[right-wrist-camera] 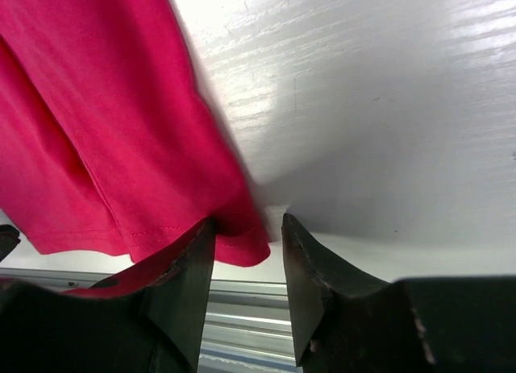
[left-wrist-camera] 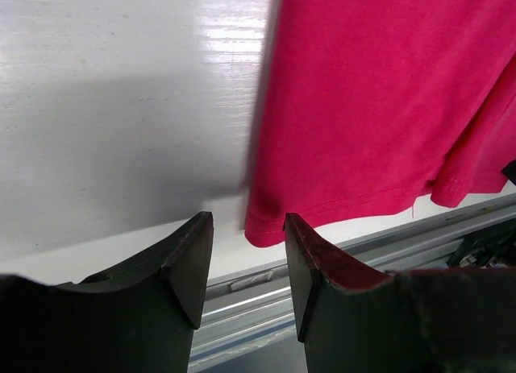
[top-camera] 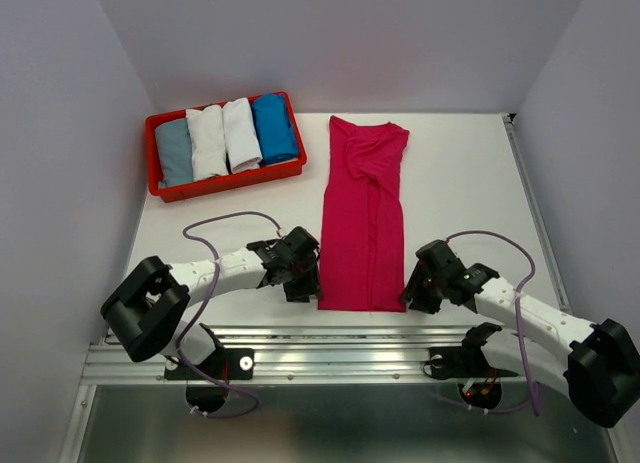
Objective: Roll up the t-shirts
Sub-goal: Roll the T-shirt to the center of the board.
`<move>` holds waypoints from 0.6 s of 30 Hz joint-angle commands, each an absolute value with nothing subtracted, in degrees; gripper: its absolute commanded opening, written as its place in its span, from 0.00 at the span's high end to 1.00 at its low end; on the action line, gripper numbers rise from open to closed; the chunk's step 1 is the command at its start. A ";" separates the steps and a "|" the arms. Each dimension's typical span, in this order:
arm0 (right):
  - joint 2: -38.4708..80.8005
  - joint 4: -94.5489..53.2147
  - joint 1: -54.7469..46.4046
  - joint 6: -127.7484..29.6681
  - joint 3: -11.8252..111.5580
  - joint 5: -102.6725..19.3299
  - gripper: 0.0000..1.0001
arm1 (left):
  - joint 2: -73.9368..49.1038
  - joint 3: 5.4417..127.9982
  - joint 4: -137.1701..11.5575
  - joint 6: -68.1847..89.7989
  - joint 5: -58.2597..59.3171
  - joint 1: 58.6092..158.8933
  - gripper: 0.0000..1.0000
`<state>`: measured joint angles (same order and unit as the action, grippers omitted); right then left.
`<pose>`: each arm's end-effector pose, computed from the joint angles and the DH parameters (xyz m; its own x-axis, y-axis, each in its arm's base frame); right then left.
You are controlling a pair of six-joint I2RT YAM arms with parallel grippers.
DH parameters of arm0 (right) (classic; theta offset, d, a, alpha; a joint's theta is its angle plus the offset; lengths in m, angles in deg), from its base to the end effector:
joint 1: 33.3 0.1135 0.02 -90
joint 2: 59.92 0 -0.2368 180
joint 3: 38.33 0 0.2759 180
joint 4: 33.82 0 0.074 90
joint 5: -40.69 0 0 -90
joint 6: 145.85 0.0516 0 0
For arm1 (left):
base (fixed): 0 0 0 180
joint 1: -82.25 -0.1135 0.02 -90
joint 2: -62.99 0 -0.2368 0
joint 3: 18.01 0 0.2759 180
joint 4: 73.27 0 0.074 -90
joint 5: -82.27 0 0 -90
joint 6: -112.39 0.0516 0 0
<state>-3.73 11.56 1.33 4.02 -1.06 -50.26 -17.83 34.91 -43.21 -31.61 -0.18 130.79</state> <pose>0.1681 0.1150 0.1076 -0.8585 0.4581 -0.2306 0.3590 0.8579 0.3676 0.1885 -0.2237 0.1121 -0.9683 -0.1153 -0.2217 0.0097 0.8690 -0.4947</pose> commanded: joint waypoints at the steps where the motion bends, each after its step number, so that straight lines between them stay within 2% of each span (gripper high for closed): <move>1: -3.75 9.23 1.77 4.88 -1.51 -47.64 0.58 | -16.55 33.67 -44.62 -33.07 0.53 131.03 0.49; 10: -4.72 10.20 1.77 5.23 -1.33 -47.29 0.64 | -16.90 32.87 -45.85 -33.34 1.58 131.03 0.62; 18: -5.95 11.87 1.77 5.23 -1.42 -47.47 0.68 | -17.52 33.05 -46.20 -33.42 2.72 131.21 0.63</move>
